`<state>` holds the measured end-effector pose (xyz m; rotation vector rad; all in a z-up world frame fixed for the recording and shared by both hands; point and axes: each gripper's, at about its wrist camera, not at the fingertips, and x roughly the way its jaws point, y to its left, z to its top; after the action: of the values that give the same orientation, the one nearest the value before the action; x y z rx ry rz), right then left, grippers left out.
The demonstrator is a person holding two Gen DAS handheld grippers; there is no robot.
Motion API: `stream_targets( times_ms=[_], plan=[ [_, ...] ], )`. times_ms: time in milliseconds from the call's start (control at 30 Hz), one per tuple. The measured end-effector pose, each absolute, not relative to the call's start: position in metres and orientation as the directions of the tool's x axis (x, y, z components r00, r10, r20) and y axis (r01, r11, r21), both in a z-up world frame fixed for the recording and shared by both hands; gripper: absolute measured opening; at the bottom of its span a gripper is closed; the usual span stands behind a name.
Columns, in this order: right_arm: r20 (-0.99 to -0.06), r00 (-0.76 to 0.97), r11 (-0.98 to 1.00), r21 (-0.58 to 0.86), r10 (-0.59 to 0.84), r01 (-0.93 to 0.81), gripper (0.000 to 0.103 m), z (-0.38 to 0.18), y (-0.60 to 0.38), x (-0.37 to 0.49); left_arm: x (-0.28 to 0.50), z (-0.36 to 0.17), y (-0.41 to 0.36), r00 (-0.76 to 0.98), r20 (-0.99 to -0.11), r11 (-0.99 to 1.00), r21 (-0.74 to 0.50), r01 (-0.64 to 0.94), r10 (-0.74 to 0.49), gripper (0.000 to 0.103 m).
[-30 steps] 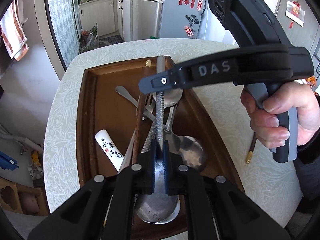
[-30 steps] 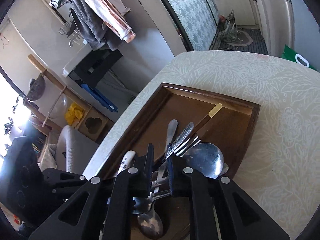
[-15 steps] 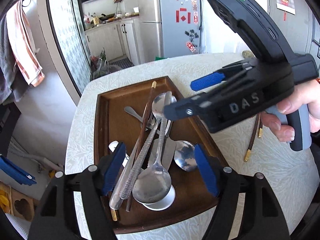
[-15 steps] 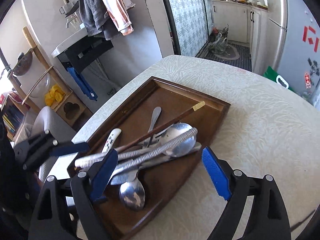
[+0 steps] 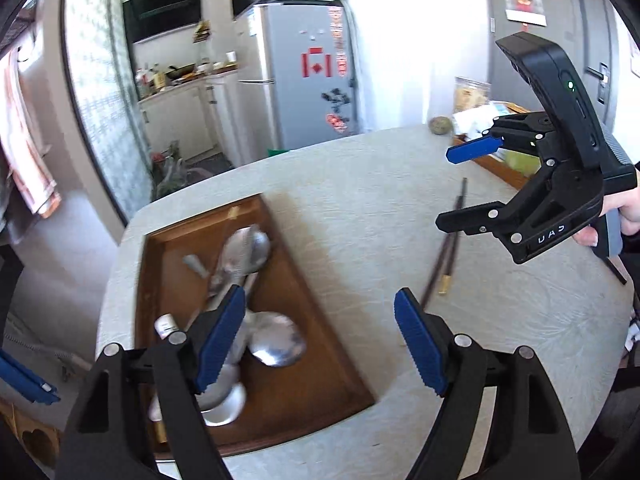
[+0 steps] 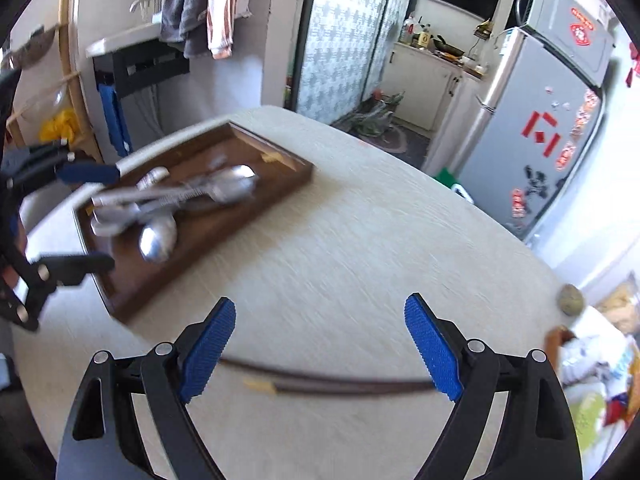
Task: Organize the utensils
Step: 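Lower the right tool onto a brown chopstick and close on it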
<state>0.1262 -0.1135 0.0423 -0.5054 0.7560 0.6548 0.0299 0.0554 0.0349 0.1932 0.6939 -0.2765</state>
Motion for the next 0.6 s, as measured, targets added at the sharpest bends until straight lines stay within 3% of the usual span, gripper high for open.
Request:
stream_targets(
  times_ms=[100, 267, 600],
  plan=[
    [-0.764, 0.567, 0.699, -0.221, 0.309, -0.680, 0.087, 0.033, -0.142, 0.125, 0.032, 0.025, 0.029, 0.710, -0.663, 0.922, 0.075, 0.379, -0.238, 0.080],
    [-0.803, 0.531, 0.659, -0.246, 0.273, -0.711, 0.052, 0.010, -0.174, 0.130, 0.039, 0.004, -0.006, 0.654, -0.711, 0.876, 0.114, 0.469, -0.258, 0.080],
    [-0.852, 0.439, 0.470, -0.275, 0.286, -0.839, 0.048, -0.009, -0.209, 0.166, 0.057, -0.014, -0.027, 0.565, -0.764, 0.832, 0.068, 0.551, -0.312, 0.078]
  ],
)
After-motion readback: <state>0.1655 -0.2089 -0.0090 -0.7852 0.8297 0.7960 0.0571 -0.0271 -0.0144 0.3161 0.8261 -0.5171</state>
